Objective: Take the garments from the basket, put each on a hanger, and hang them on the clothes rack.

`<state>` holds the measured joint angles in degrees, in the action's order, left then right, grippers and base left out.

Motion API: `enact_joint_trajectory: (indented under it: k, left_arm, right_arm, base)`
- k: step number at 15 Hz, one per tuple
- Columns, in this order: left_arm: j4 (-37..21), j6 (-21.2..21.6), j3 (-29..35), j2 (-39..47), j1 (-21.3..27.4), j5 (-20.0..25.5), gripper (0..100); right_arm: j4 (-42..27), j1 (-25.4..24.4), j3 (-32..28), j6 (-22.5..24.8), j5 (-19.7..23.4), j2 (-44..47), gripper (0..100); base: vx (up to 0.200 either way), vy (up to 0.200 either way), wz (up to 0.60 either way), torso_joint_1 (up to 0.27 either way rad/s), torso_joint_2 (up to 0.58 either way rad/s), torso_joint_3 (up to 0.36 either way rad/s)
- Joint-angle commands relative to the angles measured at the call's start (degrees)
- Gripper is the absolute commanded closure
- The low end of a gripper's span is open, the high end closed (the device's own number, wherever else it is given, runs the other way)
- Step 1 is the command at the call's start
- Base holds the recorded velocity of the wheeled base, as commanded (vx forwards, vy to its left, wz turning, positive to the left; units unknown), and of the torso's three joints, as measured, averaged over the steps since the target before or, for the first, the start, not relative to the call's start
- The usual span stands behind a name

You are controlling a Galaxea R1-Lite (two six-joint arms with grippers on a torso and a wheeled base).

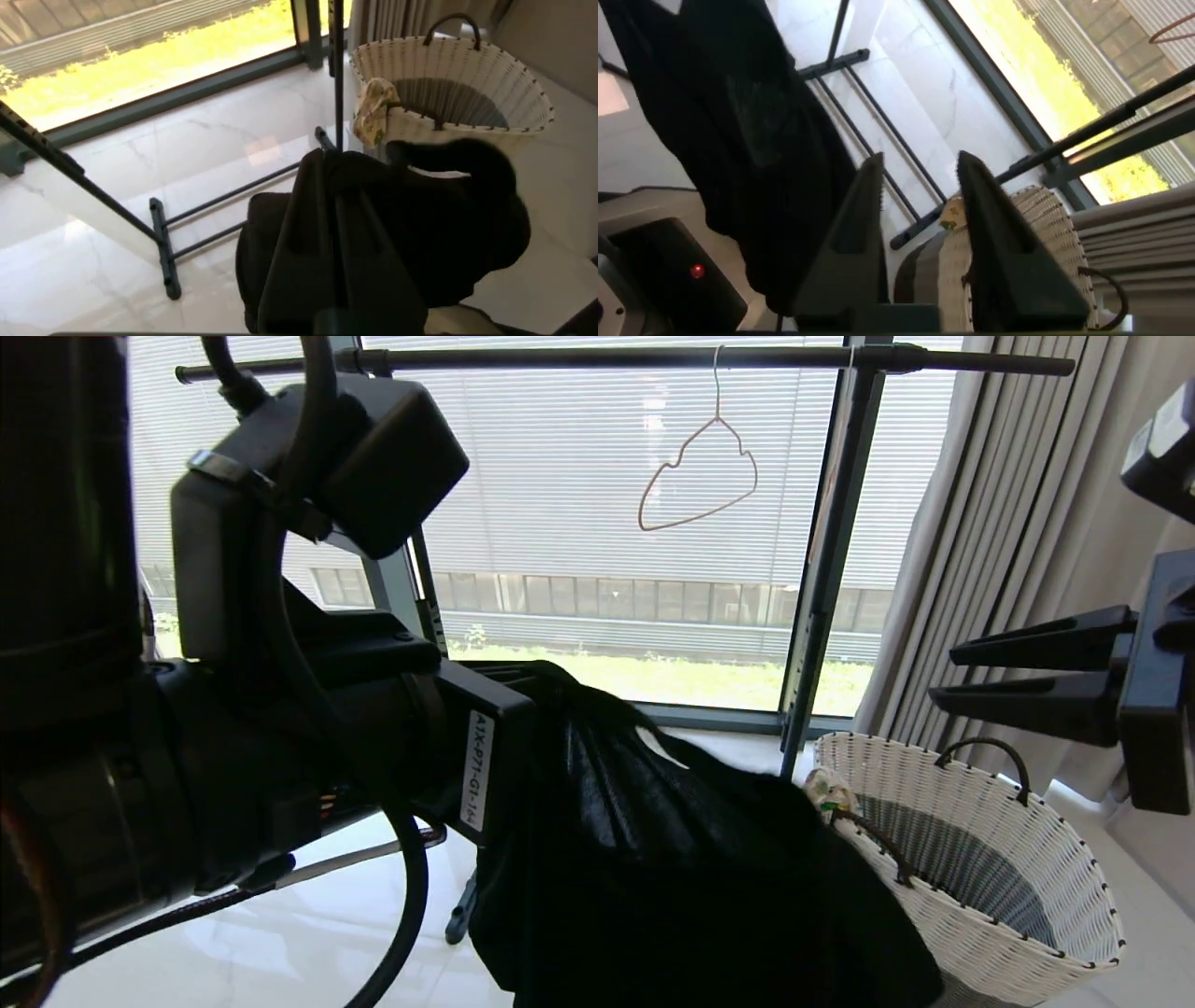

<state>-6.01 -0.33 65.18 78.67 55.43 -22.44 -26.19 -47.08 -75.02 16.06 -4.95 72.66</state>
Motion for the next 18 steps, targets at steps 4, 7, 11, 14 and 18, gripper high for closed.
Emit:
enact_joint_trajectory:
  k: [4, 7, 11, 14, 18]
  left_arm:
    - [-0.32, 0.24, -4.98, -1.41, -0.15, -5.24, 100]
    - [-3.13, 1.30, -11.31, -7.83, -9.90, -8.23, 100]
    - [-3.04, 8.42, -20.27, -18.37, -32.84, -7.53, 100]
    - [-2.78, 8.24, -23.35, -22.50, -41.46, -4.45, 100]
    - [4.25, 8.42, -26.42, -22.33, -42.25, -4.72, 100]
  right_arm:
    - [-0.01, 2.43, 8.05, -0.06, -2.17, -7.27, 0]
    - [0.08, 20.10, 15.17, 0.47, -6.65, -11.66, 0]
    - [5.62, 34.42, 23.25, 2.49, -6.83, -14.12, 0]
    - [10.72, 35.39, 25.71, 2.84, -6.74, -13.59, 0]
    - [13.09, 35.39, 25.54, 2.84, -6.74, -11.66, 0]
  base:
    - [0.000, 0.000, 0.00, 0.000, 0.00, 0.000]
    - [0.000, 0.000, 0.00, 0.000, 0.00, 0.000]
    - [0.000, 0.000, 0.00, 0.000, 0.00, 0.000]
    - [0.000, 0.000, 0.00, 0.000, 0.00, 0.000]
    - [0.000, 0.000, 0.00, 0.066, -0.20, -0.141]
